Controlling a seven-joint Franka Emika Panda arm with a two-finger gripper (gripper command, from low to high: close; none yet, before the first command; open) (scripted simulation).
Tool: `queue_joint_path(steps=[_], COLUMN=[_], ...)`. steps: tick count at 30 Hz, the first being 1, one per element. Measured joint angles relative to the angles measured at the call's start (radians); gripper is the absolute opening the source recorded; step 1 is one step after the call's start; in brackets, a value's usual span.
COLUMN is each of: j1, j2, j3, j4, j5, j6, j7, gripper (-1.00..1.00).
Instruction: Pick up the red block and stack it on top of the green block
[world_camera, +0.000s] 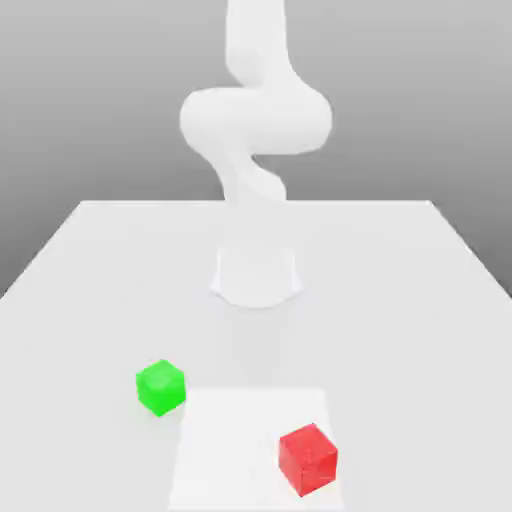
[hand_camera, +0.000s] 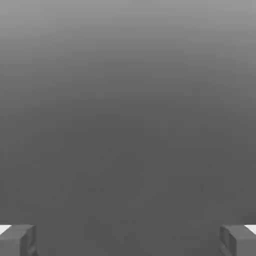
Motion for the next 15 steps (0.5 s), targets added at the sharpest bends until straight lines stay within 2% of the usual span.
queue_joint_path(steps=[15], j1=[0.096], j2=[0.55], j3=[-0.017], j4=[-0.143], j5=[0.019], j6=[0.235], j7=[-0.238], gripper=[0.0])
